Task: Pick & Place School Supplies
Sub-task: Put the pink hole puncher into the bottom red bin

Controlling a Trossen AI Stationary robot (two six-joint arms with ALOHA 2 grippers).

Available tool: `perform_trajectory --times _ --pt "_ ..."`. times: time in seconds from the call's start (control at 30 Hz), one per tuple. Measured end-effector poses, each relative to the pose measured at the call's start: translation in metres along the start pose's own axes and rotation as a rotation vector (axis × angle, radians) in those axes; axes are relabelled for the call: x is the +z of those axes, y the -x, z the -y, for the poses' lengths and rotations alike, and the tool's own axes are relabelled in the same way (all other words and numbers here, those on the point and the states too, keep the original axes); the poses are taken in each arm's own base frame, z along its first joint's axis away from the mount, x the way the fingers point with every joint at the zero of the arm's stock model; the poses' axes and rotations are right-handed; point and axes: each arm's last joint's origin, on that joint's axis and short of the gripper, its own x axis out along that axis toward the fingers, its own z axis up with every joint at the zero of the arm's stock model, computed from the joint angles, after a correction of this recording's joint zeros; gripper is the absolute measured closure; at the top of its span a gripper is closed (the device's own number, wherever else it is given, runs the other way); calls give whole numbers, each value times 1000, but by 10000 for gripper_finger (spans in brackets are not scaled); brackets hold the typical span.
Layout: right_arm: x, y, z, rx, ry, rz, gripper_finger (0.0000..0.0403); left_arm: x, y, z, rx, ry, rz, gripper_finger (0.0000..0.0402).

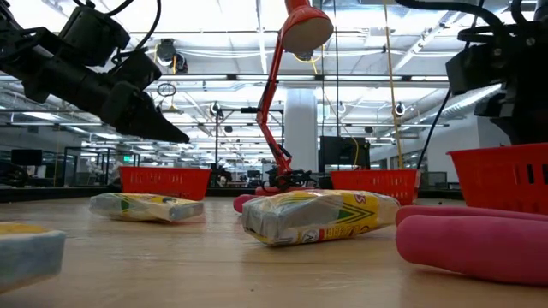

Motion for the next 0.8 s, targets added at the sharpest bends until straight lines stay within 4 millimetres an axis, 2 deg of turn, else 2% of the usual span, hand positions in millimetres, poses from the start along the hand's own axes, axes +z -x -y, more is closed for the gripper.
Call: perform_trajectory --times 0.3,0.5,0.67,0.8 --pt "4 8 7 4 -2 38 270 0 0 0 0 -3 -4 188" --pt "15 23 14 30 54 83 269 0 0 0 0 -11 -4 188" --pt "32 42 16 81 125 229 269 0 0 0 0 -11 -4 188" --pt "56 53 18 150 185 415 268 0 0 0 0 -11 -4 188"
